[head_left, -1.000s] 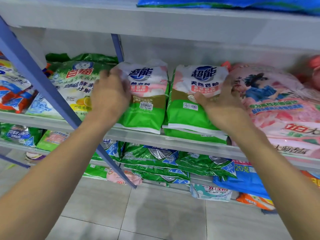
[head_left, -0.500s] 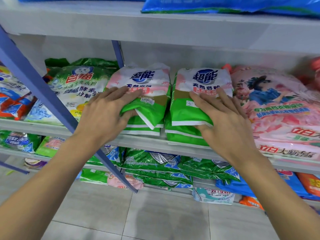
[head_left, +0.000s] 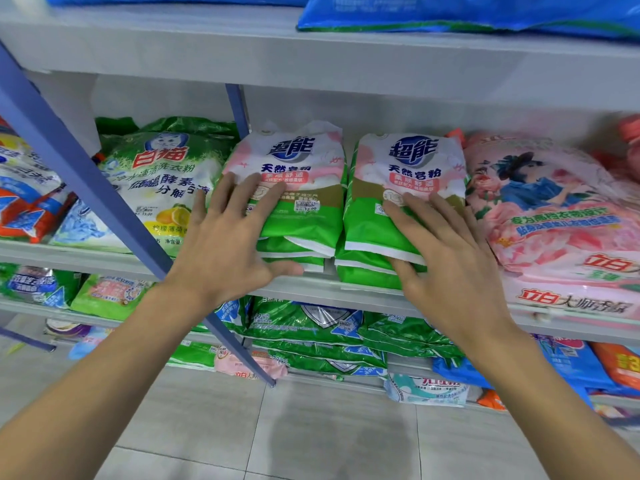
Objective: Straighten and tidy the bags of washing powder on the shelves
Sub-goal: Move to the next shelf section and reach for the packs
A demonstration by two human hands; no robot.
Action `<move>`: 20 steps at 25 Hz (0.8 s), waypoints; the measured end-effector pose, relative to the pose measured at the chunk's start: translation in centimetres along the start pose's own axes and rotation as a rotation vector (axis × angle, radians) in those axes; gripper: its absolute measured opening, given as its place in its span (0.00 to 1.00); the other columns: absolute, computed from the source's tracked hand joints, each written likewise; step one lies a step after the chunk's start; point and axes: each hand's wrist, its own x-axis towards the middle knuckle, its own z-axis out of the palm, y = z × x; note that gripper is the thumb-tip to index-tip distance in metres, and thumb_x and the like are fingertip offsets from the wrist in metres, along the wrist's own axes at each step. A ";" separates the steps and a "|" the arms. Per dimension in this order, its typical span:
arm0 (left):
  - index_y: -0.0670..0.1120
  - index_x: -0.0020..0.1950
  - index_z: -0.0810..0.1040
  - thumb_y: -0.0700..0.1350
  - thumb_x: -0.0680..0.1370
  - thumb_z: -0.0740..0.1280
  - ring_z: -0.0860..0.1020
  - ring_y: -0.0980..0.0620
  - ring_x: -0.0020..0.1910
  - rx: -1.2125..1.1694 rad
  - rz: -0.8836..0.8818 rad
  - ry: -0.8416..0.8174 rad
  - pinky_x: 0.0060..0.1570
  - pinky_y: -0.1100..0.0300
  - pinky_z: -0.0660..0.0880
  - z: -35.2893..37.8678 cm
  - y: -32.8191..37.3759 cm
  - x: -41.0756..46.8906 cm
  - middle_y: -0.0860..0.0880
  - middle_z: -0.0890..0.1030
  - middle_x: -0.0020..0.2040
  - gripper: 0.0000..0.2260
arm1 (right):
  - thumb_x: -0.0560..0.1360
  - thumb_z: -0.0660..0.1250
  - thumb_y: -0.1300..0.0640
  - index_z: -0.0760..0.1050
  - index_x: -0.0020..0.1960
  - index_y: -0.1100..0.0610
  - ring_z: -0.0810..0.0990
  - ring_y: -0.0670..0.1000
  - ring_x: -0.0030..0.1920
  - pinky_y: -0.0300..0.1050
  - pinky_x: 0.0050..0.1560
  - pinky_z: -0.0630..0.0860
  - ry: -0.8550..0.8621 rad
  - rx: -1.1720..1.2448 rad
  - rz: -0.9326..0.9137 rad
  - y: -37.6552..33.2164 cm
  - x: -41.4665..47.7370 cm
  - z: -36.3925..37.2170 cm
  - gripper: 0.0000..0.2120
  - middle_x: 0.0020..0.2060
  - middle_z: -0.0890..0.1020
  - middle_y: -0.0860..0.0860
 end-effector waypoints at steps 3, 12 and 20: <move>0.57 0.81 0.60 0.62 0.68 0.78 0.61 0.36 0.78 0.057 0.045 0.062 0.71 0.28 0.61 0.8 -0.3 -0.8 0.45 0.67 0.78 0.46 | 0.74 0.73 0.44 0.59 0.81 0.49 0.61 0.58 0.79 0.67 0.78 0.53 -0.035 -0.076 -0.061 -0.1 -1.6 0.7 0.41 0.79 0.65 0.51; 0.54 0.78 0.69 0.36 0.66 0.77 0.68 0.37 0.72 -0.119 0.026 0.123 0.56 0.33 0.77 0.5 -2.5 -0.4 0.47 0.73 0.74 0.42 | 0.75 0.73 0.50 0.61 0.79 0.44 0.69 0.58 0.74 0.70 0.66 0.67 0.007 -0.180 -0.064 0.1 -0.4 1.1 0.36 0.75 0.70 0.48; 0.54 0.82 0.57 0.35 0.68 0.73 0.58 0.38 0.79 0.050 -0.154 0.056 0.66 0.29 0.66 0.7 1.7 -0.5 0.44 0.62 0.79 0.47 | 0.77 0.69 0.45 0.57 0.81 0.41 0.64 0.54 0.77 0.69 0.71 0.61 -0.105 -0.136 -0.047 0.3 -0.4 0.3 0.36 0.78 0.65 0.46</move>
